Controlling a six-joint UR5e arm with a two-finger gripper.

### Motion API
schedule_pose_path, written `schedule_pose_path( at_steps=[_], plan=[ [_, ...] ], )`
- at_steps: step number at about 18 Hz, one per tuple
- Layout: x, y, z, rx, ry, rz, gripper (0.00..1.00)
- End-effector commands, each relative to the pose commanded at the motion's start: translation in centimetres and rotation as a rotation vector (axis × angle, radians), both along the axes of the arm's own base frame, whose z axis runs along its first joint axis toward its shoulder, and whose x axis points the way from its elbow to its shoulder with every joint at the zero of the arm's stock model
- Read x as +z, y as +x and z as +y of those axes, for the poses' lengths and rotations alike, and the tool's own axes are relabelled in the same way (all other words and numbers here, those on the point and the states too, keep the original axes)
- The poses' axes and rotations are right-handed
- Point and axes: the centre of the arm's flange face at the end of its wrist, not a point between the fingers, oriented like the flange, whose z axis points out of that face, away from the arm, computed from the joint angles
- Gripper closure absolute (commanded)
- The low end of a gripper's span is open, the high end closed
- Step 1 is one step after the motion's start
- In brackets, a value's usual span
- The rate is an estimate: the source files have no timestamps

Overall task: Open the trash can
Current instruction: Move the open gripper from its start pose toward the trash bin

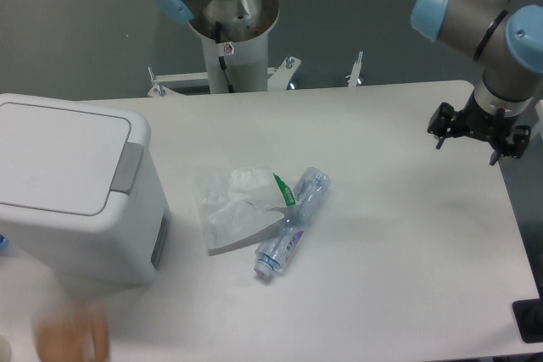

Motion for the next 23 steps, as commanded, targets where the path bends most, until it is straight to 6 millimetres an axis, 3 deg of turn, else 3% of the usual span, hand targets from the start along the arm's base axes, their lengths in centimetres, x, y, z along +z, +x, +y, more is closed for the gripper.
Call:
schedule_pose_path(
  at_steps=[4, 8, 12, 18, 20, 23],
  plan=[
    [0.7, 0.3, 0.1, 0.003, 0.016, 0.000, 0.00],
    [1.7, 1.8, 1.0, 0.098, 0.074, -0.065, 0.00],
    [1.9, 5.1, 5.7, 0.161, 0.077, -0.106, 0.00],
    [4.6, 7.4, 8.2, 0.403, 0.266, -0.213, 0.00],
    [5.4, 8.5, 9.7, 0.402, 0.296, -0.230, 0.00],
    [5.6, 9.3, 10.1, 0.409, 0.287, -0.247, 0.00]
  ],
)
